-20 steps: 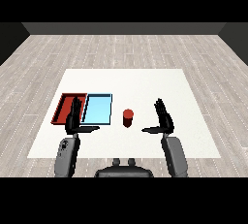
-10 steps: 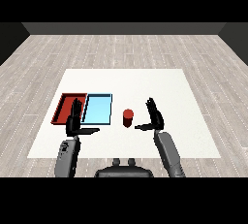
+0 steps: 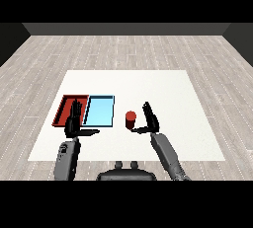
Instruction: Pick the red can and put it in the red box
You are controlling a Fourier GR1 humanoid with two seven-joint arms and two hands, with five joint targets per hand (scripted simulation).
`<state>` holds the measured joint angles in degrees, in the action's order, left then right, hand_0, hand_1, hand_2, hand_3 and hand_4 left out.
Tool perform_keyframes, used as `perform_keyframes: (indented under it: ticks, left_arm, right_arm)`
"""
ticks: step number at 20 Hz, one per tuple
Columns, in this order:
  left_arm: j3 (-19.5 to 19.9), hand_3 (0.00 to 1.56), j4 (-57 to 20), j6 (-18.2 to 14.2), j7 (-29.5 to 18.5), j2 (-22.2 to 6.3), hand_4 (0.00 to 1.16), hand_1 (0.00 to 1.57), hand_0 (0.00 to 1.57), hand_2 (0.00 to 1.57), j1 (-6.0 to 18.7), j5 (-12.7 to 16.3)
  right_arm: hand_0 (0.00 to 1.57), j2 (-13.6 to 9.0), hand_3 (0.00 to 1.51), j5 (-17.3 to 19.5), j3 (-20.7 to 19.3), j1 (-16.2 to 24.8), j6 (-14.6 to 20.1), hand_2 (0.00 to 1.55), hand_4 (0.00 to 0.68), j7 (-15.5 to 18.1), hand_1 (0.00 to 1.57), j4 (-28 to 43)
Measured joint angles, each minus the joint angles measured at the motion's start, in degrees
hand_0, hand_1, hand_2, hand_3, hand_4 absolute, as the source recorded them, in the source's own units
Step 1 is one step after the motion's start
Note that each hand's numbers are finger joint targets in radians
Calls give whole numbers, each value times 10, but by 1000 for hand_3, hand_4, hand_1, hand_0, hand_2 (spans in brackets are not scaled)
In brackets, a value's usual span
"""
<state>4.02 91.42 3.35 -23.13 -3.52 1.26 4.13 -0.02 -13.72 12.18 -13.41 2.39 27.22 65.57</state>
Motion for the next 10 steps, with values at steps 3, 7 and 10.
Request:
perform_keyframes:
  ticks: [3,7,10]
  left_arm:
    - [2,0,-9,-5,8,3,0,0,0,0,20,4]
    - [-11,0,-6,-12,2,15,0,0,0,0,8,-4]
    - [-1,0,0,4,-1,2,0,0,0,0,0,6]
  right_arm:
    - [0,0,0,-13,11,-14,15,0,0,2,0,-13]
    - [0,0,0,-21,28,-2,27,0,0,10,0,-11]
    - [0,0,0,-39,39,-20,33,0,0,34,0,-53]
